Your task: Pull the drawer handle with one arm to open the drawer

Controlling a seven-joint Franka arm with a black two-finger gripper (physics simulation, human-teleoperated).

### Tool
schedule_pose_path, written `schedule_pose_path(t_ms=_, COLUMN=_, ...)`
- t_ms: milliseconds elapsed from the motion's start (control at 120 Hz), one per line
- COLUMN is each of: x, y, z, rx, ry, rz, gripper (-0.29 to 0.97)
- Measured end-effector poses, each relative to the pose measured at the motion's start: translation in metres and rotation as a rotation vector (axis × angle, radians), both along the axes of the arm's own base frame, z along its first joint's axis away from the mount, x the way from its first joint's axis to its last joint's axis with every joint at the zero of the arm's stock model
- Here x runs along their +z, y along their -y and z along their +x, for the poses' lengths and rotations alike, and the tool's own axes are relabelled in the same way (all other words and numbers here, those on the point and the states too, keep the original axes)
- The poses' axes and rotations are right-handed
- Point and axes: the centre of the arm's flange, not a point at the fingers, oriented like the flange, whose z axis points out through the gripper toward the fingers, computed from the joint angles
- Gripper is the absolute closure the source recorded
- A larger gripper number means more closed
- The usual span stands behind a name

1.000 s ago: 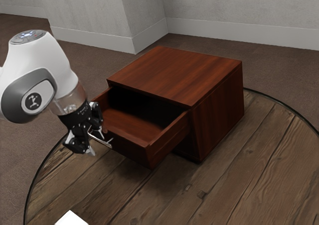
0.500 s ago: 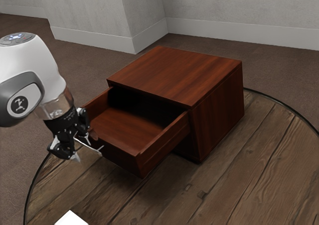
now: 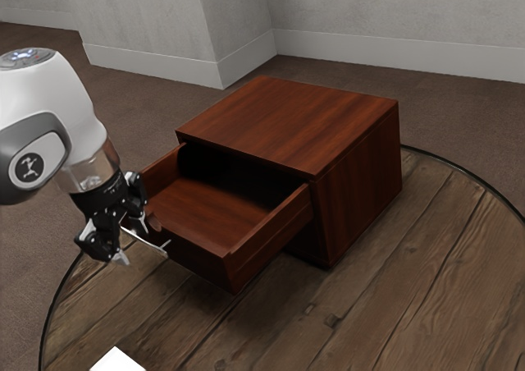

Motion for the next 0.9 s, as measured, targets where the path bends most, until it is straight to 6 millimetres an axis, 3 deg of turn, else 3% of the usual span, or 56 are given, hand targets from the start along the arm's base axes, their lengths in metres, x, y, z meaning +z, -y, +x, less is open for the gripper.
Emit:
schedule_pose_path(t_ms=142, x=0.006, y=0.002, z=0.001, rx=-0.004, ry=0.011, rz=0.003, gripper=0.3)
schedule_pose_path(t_ms=333, x=0.017, y=0.005, z=0.003, rx=-0.011, ry=0.029, rz=0.009, gripper=0.41)
schedule_pose_path(t_ms=467, x=0.059, y=0.025, z=0.002, rx=-0.038, ry=0.041, rz=0.018, gripper=0.44)
schedule_pose_path(t_ms=517, x=0.068, y=0.032, z=0.007, rx=-0.05, ry=0.036, rz=0.008, gripper=0.39)
schedule_pose_path(t_ms=550, x=0.084, y=0.039, z=0.011, rx=-0.062, ry=0.055, rz=0.0, gripper=0.34)
schedule_pose_path(t_ms=600, x=0.125, y=0.065, z=0.017, rx=-0.11, ry=0.11, rz=0.001, gripper=0.27)
schedule_pose_path(t_ms=633, x=0.154, y=0.097, z=0.021, rx=-0.173, ry=0.139, rz=0.0, gripper=0.23)
schedule_pose_path(t_ms=683, x=0.212, y=0.149, z=0.022, rx=-0.289, ry=0.206, rz=-0.039, gripper=0.19)
schedule_pose_path(t_ms=733, x=0.249, y=0.162, z=0.014, rx=-0.38, ry=0.228, rz=-0.032, gripper=0.15)
schedule_pose_path(t_ms=767, x=0.257, y=0.151, z=0.015, rx=-0.43, ry=0.212, rz=-0.009, gripper=0.13)
schedule_pose_path(t_ms=817, x=0.255, y=0.111, z=0.024, rx=-0.464, ry=0.162, rz=0.02, gripper=0.11)
schedule_pose_path(t_ms=900, x=0.199, y=0.046, z=0.058, rx=-0.552, ry=0.016, rz=0.033, gripper=0.08)
